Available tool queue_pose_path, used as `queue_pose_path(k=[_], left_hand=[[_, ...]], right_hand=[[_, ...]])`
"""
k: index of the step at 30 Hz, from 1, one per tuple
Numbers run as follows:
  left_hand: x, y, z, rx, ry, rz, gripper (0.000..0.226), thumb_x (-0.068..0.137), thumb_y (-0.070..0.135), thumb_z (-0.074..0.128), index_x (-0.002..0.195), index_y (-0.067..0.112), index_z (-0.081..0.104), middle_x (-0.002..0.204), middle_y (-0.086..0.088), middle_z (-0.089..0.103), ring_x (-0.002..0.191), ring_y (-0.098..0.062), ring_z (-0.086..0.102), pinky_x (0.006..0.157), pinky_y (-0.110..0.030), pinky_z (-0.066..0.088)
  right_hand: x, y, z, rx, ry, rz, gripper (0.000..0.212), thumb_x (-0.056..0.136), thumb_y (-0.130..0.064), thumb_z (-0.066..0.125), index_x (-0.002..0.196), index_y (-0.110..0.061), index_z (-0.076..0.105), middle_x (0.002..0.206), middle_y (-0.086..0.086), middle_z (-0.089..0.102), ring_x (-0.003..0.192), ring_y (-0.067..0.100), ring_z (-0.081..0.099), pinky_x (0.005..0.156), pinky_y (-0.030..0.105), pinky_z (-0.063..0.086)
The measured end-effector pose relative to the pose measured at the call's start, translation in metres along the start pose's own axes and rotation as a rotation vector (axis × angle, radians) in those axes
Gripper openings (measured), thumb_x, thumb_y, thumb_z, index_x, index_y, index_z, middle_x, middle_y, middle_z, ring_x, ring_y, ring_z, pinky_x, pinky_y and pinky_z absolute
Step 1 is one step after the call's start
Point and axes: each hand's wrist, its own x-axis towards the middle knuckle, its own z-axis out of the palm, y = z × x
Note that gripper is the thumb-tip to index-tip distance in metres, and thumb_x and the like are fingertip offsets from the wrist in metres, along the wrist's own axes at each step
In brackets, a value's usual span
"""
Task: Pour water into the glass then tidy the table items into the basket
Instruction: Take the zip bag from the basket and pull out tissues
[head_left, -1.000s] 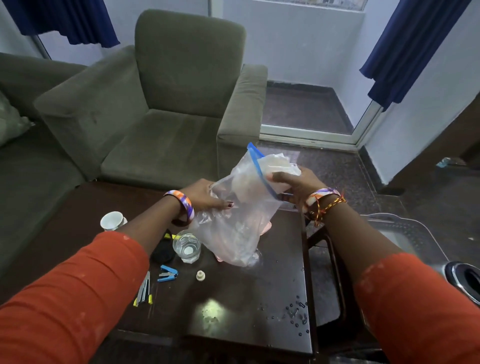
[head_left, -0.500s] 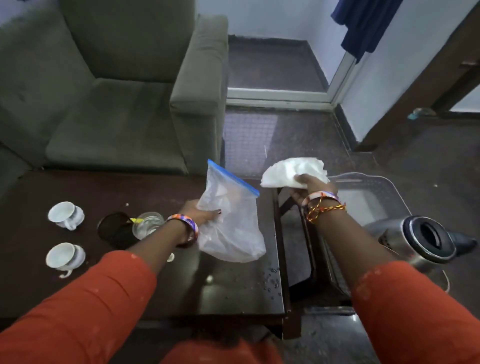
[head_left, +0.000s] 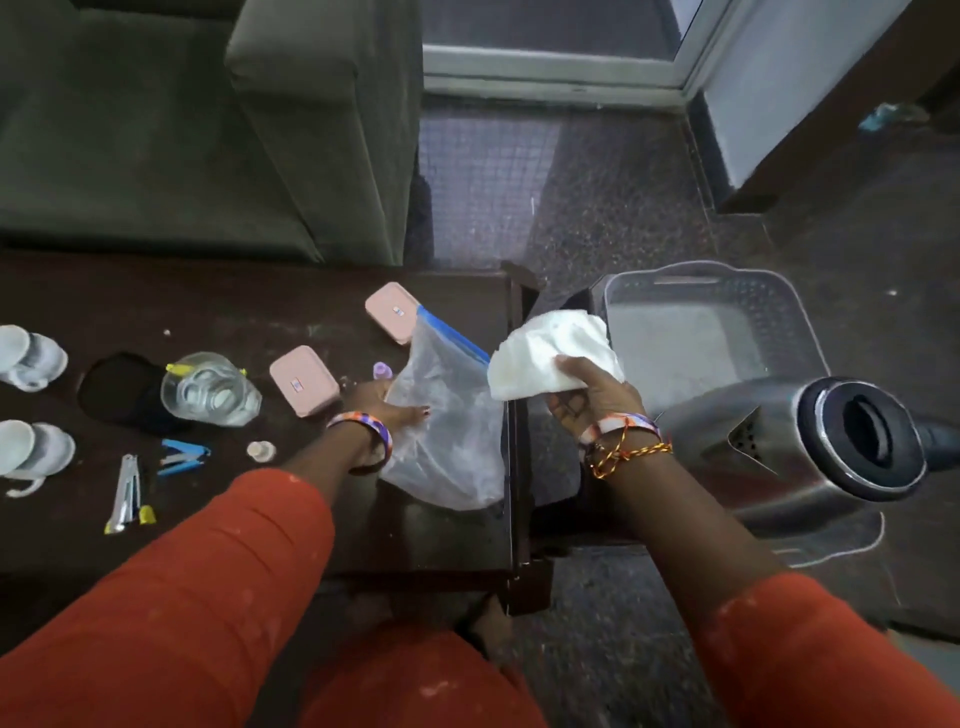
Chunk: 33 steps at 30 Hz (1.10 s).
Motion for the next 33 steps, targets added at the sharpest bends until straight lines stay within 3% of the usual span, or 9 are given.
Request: queue_pose_path(k=[3, 5, 9, 16, 22, 24, 27, 30, 33], left_hand=[[0.002, -0.014, 0.009, -0.066, 0.004, -0.008, 0.036, 0.080, 0.004, 0.067, 0.115, 0.000, 0.059, 0.104, -0.013, 0.061, 0.092, -0.029, 0.060, 0.081, -0.031, 0.050], [-0.001, -0.024, 0.013, -0.129, 0.014, -0.039, 0.036, 0.081, -0.001, 0.064, 0.116, -0.004, 0.057, 0.101, -0.013, 0.059, 0.076, -0.027, 0.059, 0.066, -0.025, 0.052], [-0.008, -0.042, 0.009, -0.128, 0.094, -0.113, 0.036, 0.075, 0.006, 0.073, 0.109, 0.001, 0.062, 0.107, -0.019, 0.066, 0.094, -0.027, 0.062, 0.088, -0.037, 0.048], [-0.025, -0.044, -0.012, -0.155, 0.232, -0.134, 0.051, 0.080, 0.009, 0.067, 0.126, -0.002, 0.048, 0.131, -0.020, 0.054, 0.106, -0.022, 0.052, 0.096, -0.031, 0.040], [-0.055, -0.018, -0.031, -0.635, -0.144, -0.095, 0.014, 0.090, 0.027, 0.053, 0.087, 0.020, 0.065, 0.066, 0.010, 0.073, 0.079, -0.015, 0.063, 0.079, -0.031, 0.051], [-0.064, -0.017, -0.041, -0.570, -0.189, -0.005, 0.013, 0.087, 0.011, 0.057, 0.096, 0.009, 0.066, 0.075, 0.005, 0.074, 0.076, -0.011, 0.066, 0.073, -0.025, 0.056], [-0.071, -0.026, -0.071, -0.444, -0.033, 0.066, 0.037, 0.078, -0.004, 0.064, 0.115, -0.006, 0.058, 0.092, -0.007, 0.067, 0.079, -0.012, 0.065, 0.071, -0.022, 0.057], [-0.074, -0.043, -0.116, -0.397, 0.136, 0.088, 0.042, 0.070, 0.004, 0.075, 0.109, -0.003, 0.063, 0.105, -0.015, 0.066, 0.095, -0.029, 0.065, 0.088, -0.041, 0.054], [-0.073, -0.060, -0.168, -0.352, 0.214, 0.144, 0.033, 0.075, 0.000, 0.070, 0.107, -0.006, 0.063, 0.101, -0.010, 0.064, 0.081, -0.019, 0.063, 0.079, -0.031, 0.055]], right_hand=[[0.015, 0.013, -0.005, -0.029, -0.046, 0.083, 0.020, 0.081, -0.002, 0.063, 0.097, -0.013, 0.058, 0.095, 0.008, 0.066, 0.075, 0.020, 0.064, 0.047, 0.023, 0.057], [0.022, 0.022, -0.007, -0.066, -0.054, 0.120, 0.032, 0.081, -0.004, 0.062, 0.111, -0.013, 0.056, 0.101, 0.008, 0.065, 0.077, 0.020, 0.064, 0.048, 0.022, 0.056], [0.023, 0.033, -0.007, -0.174, -0.089, 0.169, 0.033, 0.082, -0.008, 0.060, 0.114, -0.014, 0.053, 0.111, 0.011, 0.062, 0.084, 0.023, 0.063, 0.059, 0.031, 0.054], [0.007, 0.040, 0.020, -0.313, -0.222, 0.229, 0.021, 0.082, -0.004, 0.056, 0.102, -0.008, 0.058, 0.097, 0.012, 0.063, 0.083, 0.027, 0.061, 0.078, 0.042, 0.052], [-0.017, 0.059, 0.057, -0.745, -0.474, 0.177, 0.024, 0.081, 0.004, 0.053, 0.100, -0.010, 0.059, 0.090, 0.006, 0.062, 0.098, 0.030, 0.057, 0.089, 0.045, 0.050], [-0.024, 0.066, 0.073, -0.846, -0.525, 0.100, 0.031, 0.081, 0.004, 0.057, 0.106, -0.012, 0.060, 0.088, 0.003, 0.064, 0.090, 0.027, 0.060, 0.077, 0.037, 0.053], [-0.037, 0.077, 0.099, -0.939, -0.584, 0.022, 0.039, 0.080, 0.005, 0.062, 0.118, -0.006, 0.059, 0.101, 0.008, 0.065, 0.091, 0.027, 0.063, 0.077, 0.038, 0.054], [-0.051, 0.097, 0.130, -1.116, -0.669, -0.032, 0.036, 0.081, 0.006, 0.063, 0.116, 0.000, 0.059, 0.109, 0.017, 0.065, 0.100, 0.032, 0.064, 0.084, 0.043, 0.055], [-0.067, 0.125, 0.174, -1.190, -0.739, -0.189, 0.029, 0.080, 0.007, 0.064, 0.108, 0.002, 0.063, 0.112, 0.023, 0.067, 0.104, 0.037, 0.065, 0.085, 0.045, 0.055]])
